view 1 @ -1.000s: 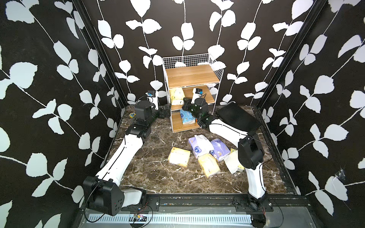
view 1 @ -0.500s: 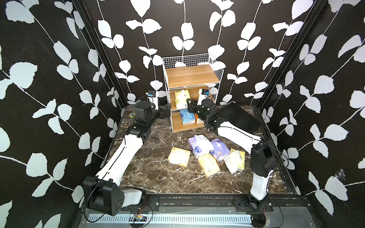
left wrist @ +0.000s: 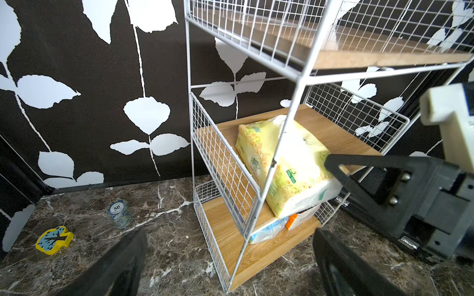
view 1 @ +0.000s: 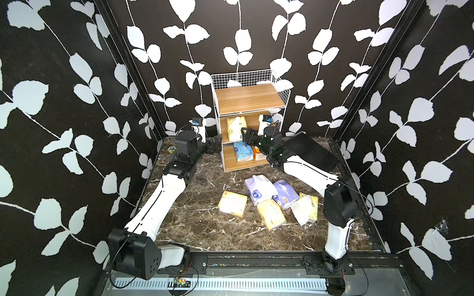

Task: Remove the tissue boxes from the shelf
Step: Move the box of tissues to the shelf.

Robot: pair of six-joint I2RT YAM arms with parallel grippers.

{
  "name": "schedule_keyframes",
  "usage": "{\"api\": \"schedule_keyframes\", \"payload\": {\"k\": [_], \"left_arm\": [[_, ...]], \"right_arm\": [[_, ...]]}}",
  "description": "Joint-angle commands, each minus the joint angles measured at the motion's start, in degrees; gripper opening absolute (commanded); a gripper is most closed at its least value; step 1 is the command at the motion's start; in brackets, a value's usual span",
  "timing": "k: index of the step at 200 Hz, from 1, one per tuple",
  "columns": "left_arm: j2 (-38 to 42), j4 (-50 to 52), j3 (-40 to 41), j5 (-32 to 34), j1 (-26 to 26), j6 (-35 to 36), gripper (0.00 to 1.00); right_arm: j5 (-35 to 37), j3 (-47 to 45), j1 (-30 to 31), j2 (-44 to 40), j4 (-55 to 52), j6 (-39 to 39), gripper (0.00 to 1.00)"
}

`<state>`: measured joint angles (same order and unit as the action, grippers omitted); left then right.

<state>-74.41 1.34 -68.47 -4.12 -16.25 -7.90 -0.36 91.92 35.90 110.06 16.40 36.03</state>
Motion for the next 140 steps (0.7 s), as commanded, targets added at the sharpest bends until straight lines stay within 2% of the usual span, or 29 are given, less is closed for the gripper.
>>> {"api": "schedule_keyframes", "payload": {"k": [1, 32, 61, 127, 140], "left_arm": [[0.0, -0.8, 0.2, -1.0, 0.0, 0.4, 0.99], [-0.2, -0.8, 0.2, -1.2, -0.1, 0.3, 0.99], [-0.2, -0.8, 0.2, -1.4, 0.0, 0.2, 0.99], [0.0, -0.7, 0.4, -1.3, -0.1, 0.6, 0.99], [0.0, -0.6, 0.4, -1.2, 0.0, 0.7, 0.99]], "right_arm": [[-1.6, 3.1, 0.5, 1.9, 1.9, 0.7, 0.73], [-1.8, 4.2, 0.9, 3.3, 2.4, 1.2, 0.73], [-1.6, 4.0, 1.3, 3.6, 3.4, 1.6, 0.66], [-0.3, 1.0, 1.6, 0.4, 5.5, 1.7, 0.2], [-0.4, -0.4, 1.6, -0.9, 5.9, 1.7, 0.15]]}}
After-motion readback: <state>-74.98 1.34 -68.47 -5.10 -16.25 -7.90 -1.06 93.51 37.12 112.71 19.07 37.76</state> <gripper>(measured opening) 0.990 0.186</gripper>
